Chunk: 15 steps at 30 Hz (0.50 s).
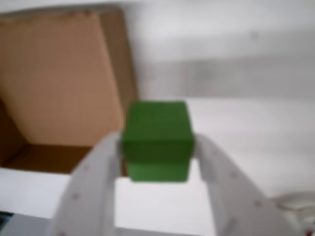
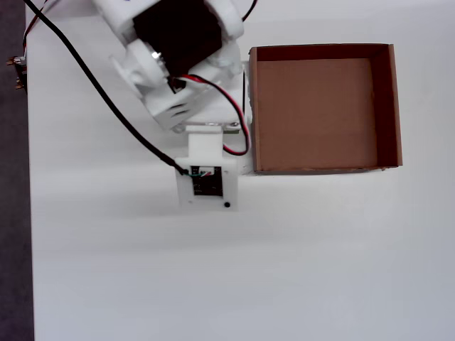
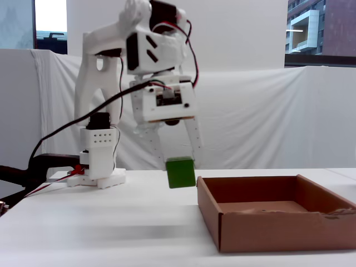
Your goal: Grasp a green cube and put it in a box.
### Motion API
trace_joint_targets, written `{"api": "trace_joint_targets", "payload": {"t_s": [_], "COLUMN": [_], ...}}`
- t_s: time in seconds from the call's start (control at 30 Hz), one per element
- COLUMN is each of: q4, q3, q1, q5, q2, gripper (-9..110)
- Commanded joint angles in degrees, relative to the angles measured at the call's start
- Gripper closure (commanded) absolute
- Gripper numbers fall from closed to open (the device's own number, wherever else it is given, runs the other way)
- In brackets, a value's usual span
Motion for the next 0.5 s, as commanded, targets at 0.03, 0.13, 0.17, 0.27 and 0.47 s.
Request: {"api": "trace_joint_targets", "payload": {"t_s": [0.03, 0.13, 0.17, 0.27, 0.47], "q4": [0.18, 0.26, 0.26, 0.79, 4.22], "q3": [-0.44, -0.88, -1.14, -2.9, -7.29], "q1": [-3.08, -5.63, -6.42, -9.14, -14.15], "q5": [0.44, 0.44, 0.44, 0.44, 0.53], "q2": [3.69, 3.08, 2.9, 1.85, -1.23], "gripper": [89, 89, 89, 89, 89]}}
